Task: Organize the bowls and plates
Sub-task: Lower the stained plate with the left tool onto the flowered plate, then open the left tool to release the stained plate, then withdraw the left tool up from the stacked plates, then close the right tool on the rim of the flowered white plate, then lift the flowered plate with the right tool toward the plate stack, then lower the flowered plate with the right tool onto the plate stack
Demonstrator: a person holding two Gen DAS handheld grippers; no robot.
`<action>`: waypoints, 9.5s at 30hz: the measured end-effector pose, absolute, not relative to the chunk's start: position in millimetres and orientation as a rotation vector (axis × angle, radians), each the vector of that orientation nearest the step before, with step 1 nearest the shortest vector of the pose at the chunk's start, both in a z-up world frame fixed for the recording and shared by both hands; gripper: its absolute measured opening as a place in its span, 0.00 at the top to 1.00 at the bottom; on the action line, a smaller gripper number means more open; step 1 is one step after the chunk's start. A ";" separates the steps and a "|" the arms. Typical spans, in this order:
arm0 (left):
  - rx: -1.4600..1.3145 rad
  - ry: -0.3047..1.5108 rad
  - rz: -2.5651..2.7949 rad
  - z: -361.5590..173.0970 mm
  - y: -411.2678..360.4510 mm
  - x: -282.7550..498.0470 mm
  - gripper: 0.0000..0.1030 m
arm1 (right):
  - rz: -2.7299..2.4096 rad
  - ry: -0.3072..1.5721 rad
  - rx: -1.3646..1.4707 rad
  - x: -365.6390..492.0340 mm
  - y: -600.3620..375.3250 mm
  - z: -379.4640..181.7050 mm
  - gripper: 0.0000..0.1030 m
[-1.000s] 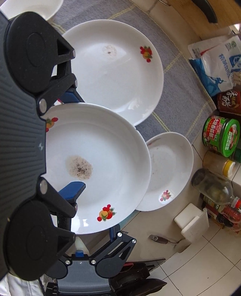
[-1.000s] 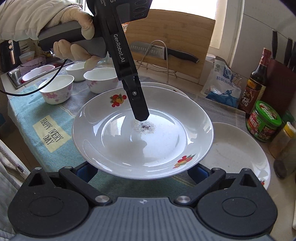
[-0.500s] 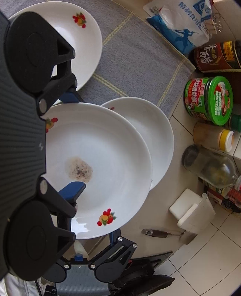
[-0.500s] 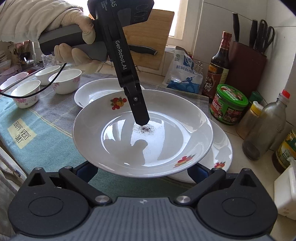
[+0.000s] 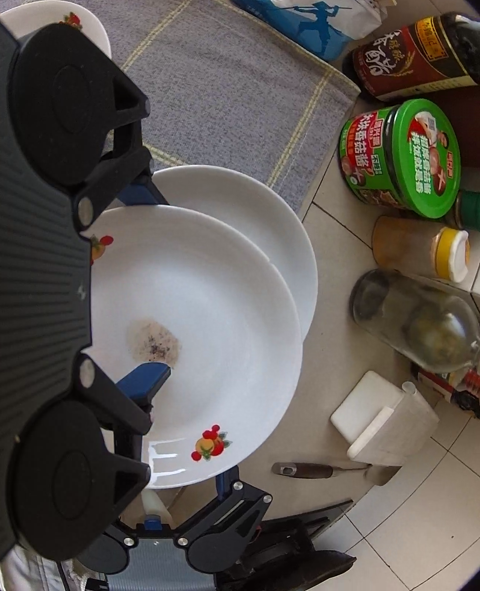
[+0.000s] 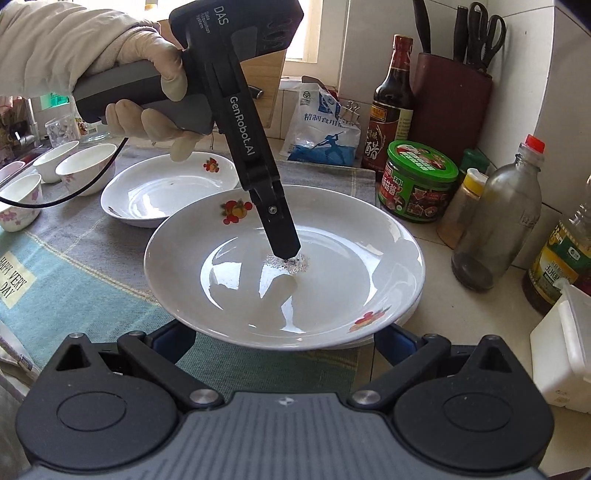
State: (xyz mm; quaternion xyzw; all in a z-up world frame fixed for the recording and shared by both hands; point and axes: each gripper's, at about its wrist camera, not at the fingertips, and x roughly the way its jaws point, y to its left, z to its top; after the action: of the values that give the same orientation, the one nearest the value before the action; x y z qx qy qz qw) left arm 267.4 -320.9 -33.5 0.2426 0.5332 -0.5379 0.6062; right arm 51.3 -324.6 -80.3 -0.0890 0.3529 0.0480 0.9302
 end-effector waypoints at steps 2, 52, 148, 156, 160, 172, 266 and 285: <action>0.562 1.238 -1.248 -36.1 -324.3 268.9 0.19 | 0.092 0.726 -0.178 51.8 -326.8 -80.8 0.00; 0.687 1.230 -1.187 -64.2 -360.0 269.3 0.16 | 0.058 0.741 -0.102 54.7 -342.7 -83.3 0.00; 0.228 0.801 -0.532 -101.5 -90.8 186.3 0.00 | 0.240 0.817 0.007 203.7 -246.9 -36.1 0.00; 0.208 0.777 -0.508 -103.7 -92.6 186.2 0.00 | 0.404 0.958 0.055 264.9 -250.5 -56.8 0.00; 0.202 0.764 -0.502 -103.7 -92.6 184.6 0.00 | 0.449 0.995 0.014 286.9 -244.9 -66.1 0.00; 0.195 0.760 -0.484 -103.2 -96.7 185.8 0.00 | 0.632 1.125 -0.028 336.0 -232.4 -93.4 0.00; 0.440 0.742 -1.020 -62.5 -189.2 147.9 0.05 | 0.326 1.118 0.348 198.3 -381.7 -36.8 0.00; 0.510 0.755 -1.051 -71.4 -209.1 163.2 0.05 | 0.287 1.097 0.423 189.5 -411.6 -45.2 0.00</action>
State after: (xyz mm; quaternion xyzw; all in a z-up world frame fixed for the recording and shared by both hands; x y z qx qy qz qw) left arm 163.2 -209.1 -71.4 0.2349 0.3478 -0.4843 0.7677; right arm 189.5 -411.6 -45.2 0.1989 0.5157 0.1351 0.8223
